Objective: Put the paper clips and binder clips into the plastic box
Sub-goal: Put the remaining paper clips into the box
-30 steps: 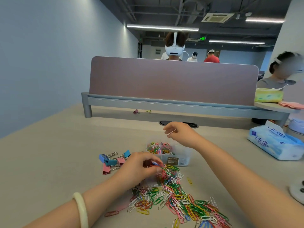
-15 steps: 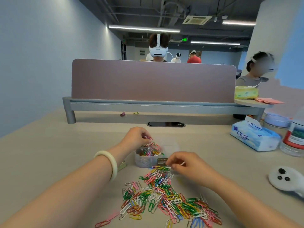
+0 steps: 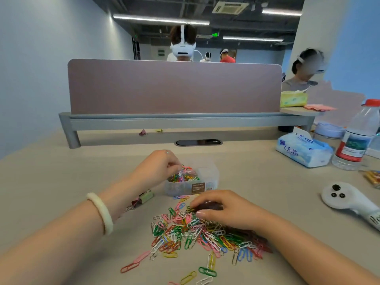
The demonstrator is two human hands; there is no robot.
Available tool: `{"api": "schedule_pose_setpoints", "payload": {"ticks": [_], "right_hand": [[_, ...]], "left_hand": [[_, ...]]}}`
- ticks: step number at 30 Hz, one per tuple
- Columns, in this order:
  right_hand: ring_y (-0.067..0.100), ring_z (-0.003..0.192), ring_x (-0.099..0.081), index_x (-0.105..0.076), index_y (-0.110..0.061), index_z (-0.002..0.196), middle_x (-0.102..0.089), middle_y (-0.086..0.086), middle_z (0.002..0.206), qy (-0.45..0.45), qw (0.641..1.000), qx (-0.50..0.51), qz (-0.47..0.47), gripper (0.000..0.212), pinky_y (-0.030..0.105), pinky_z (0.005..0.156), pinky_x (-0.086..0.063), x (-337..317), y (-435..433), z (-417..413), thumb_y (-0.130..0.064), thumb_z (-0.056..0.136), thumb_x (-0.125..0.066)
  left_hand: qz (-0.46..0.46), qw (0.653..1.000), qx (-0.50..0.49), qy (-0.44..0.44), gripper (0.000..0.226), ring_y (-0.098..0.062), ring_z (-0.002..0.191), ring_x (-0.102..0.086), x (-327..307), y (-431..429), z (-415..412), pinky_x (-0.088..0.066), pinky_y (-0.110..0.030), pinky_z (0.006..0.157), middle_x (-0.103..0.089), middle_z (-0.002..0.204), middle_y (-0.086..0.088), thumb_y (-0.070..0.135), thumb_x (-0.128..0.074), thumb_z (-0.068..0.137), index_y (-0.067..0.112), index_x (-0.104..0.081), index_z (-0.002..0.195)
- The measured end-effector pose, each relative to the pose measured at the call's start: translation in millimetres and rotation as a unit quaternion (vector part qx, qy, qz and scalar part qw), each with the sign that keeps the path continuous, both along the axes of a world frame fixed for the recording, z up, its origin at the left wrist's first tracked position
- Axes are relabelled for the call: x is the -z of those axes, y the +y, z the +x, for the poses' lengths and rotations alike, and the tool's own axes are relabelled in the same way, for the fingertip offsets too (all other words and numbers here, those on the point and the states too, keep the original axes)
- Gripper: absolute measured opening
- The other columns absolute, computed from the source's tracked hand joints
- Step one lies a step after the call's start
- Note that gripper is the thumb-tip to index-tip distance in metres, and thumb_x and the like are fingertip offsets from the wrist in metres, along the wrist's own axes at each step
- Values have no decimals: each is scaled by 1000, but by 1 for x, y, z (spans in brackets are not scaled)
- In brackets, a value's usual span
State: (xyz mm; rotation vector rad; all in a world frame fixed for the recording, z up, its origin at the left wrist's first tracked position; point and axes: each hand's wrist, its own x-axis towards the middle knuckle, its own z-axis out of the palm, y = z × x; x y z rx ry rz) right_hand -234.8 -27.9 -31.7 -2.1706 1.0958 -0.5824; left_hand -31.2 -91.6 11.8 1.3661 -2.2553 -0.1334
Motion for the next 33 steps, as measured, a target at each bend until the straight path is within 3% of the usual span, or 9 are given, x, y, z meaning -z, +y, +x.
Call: {"api": "schedule_pose_setpoints", "payload": {"ticks": [2,4,7,10,15,18,23,27,33], "right_hand": [[-6,105,-56,-63,-30,109,-61,-22,110,-8,1000,26,-1,30,21,98,-44,-2,2,-5,-34,80,-67],[-3,115,-49,-53,-33,124,-55,-15,125,42,999,28,-7,54,25,105,-39,-4,2,-12,-43,74,-71],[0,135,-21,-22,-35,142,-26,-13,148,168,986,-11,21,95,21,114,-17,-3,6,-18,-53,65,-74],[0,140,-5,-7,-30,146,-7,-15,154,226,973,-51,0,107,16,111,-5,0,13,-15,-52,66,-74],[0,127,-28,-36,-29,138,-40,-11,141,159,982,-28,-95,79,8,103,-17,9,12,-6,-48,70,-72],[3,115,-42,-52,-26,128,-54,-5,126,121,985,-22,-121,60,1,93,-23,10,9,-1,-40,73,-72],[5,104,-52,-61,-25,117,-63,-3,112,87,984,-4,-154,41,8,88,-35,13,8,4,-32,78,-69],[10,99,-58,-66,-20,111,-67,-1,106,70,982,12,-172,34,21,88,-44,16,7,5,-31,79,-69],[1,87,-60,-72,-20,97,-73,-4,94,28,992,16,-122,20,9,74,-43,10,-3,6,-22,76,-72]], "left_hand": [[26,998,51,38,14,-4,79,-57,-4,31,2,-46,-19,75,-65,97,2,25,-63,82,18,-71,92],[125,988,95,9,33,2,87,-57,0,62,10,-46,-16,82,-57,109,16,39,-67,76,27,-64,107],[208,957,111,-168,91,2,131,-24,24,88,29,-20,-15,108,-21,140,26,70,-57,62,37,-22,139],[214,951,106,-197,101,0,139,4,44,96,33,0,-17,110,3,152,19,70,-56,67,34,0,143],[113,983,81,-122,93,-2,129,-21,57,92,16,-16,-15,106,-32,143,11,77,-40,59,31,-25,139],[72,993,67,-63,66,-7,117,-36,62,88,8,-29,-18,98,-47,125,8,60,-57,73,30,-44,130],[64,996,60,-1,40,-7,90,-45,63,86,-4,-35,-19,78,-51,100,5,39,-65,78,23,-58,114],[58,998,34,-11,33,-10,83,-44,64,87,-8,-38,-25,74,-46,90,6,37,-62,80,22,-59,109],[50,999,6,15,26,-14,85,-51,63,85,-11,-36,-25,70,-60,95,-3,31,-61,80,21,-63,104]]}}
